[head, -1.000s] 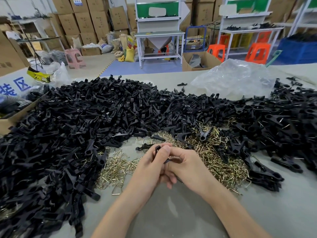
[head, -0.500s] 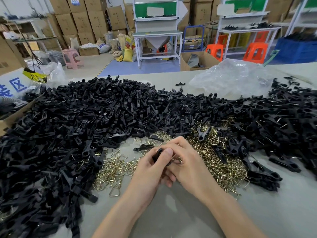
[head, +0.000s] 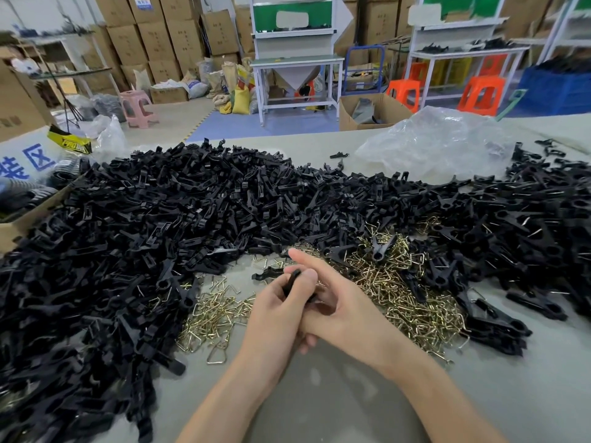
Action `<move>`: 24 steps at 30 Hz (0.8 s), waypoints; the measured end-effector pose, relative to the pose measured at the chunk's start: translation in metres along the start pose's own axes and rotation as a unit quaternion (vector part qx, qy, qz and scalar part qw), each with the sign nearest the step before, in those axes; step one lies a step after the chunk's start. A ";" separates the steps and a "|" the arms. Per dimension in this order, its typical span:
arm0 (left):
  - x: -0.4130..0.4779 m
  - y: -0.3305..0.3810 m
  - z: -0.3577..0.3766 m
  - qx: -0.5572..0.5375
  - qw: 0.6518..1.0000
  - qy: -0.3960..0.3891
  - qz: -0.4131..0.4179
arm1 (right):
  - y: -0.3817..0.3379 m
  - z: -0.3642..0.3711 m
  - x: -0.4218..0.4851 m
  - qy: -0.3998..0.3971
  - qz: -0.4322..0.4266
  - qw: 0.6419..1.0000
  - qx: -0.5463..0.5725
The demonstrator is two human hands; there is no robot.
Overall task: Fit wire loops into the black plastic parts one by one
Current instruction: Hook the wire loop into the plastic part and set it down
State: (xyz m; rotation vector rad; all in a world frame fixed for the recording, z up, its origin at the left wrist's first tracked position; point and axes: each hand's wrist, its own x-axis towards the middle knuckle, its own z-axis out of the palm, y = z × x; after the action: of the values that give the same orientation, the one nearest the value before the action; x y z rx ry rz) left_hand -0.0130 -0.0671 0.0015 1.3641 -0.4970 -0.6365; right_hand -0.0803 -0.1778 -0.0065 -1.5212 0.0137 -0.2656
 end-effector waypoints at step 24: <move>0.002 -0.002 -0.004 -0.073 0.995 -0.068 -0.008 | -0.013 -0.007 -0.008 0.061 -0.003 0.996 -0.065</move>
State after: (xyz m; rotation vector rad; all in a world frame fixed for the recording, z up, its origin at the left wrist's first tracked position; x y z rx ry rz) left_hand -0.0088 -0.0660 -0.0008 1.1934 -0.5386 -0.7685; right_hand -0.0915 -0.1835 0.0047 -1.6319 0.1245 -0.3679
